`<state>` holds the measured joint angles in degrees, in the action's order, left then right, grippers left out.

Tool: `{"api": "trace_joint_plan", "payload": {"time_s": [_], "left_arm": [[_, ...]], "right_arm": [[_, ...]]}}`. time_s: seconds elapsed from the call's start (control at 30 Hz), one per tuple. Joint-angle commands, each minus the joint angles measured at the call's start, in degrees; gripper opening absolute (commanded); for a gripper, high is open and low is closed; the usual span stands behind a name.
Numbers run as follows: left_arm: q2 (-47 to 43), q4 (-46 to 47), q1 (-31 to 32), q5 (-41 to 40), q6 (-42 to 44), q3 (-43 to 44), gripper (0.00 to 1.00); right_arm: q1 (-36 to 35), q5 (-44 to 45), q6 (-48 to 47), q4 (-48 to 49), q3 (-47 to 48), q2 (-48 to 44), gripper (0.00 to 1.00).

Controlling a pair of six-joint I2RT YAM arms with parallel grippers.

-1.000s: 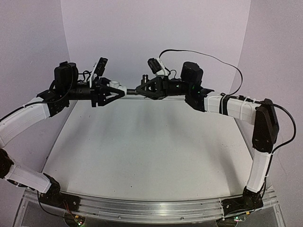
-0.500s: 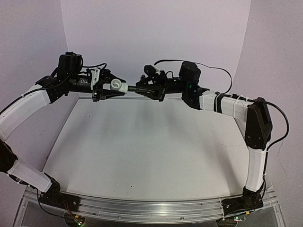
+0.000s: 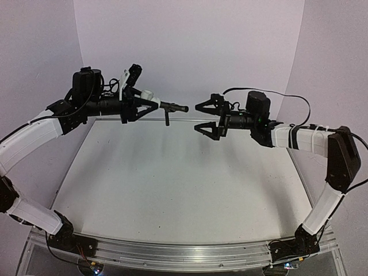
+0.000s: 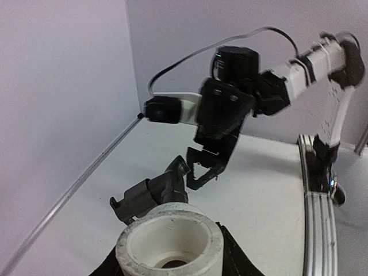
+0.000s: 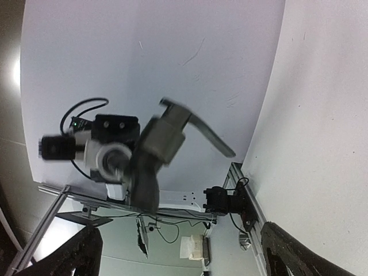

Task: Install the water faucets

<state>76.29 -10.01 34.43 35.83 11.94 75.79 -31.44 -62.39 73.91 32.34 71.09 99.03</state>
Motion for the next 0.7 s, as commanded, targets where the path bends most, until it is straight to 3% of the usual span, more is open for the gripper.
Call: {"api": "trace_joint_plan", "payload": {"time_s": [0.0, 0.13, 0.2, 0.27, 0.37, 0.67], "left_arm": [[-4.57, 9.75, -0.24, -7.87, -29.71, 1.14, 0.0], [-3.91, 9.75, -0.24, -1.8, -45.93, 1.53, 0.0], [-3.14, 9.77, -0.24, 1.65, -52.83, 1.72, 0.0], [-2.45, 9.75, -0.24, 4.46, -58.15, 1.59, 0.0], [-2.77, 10.21, -0.23, 7.18, -61.73, 0.27, 0.0], [-4.13, 18.52, -0.15, 7.82, -67.03, -4.92, 0.0]], "right_arm": [[-0.09, -0.71, -19.58, -4.27, -2.68, -9.18, 0.97], [-3.03, 11.77, -58.1, -25.79, -1.15, -17.04, 0.98], [-4.62, 17.37, -69.69, -26.21, -2.73, -19.35, 0.98], [-4.78, 17.62, -75.58, -23.14, -3.26, -19.91, 0.98], [-4.91, 16.61, -76.76, -17.83, -2.42, -18.8, 0.97], [-6.56, 9.07, -70.02, -6.32, 2.11, -10.69, 0.78]]}}
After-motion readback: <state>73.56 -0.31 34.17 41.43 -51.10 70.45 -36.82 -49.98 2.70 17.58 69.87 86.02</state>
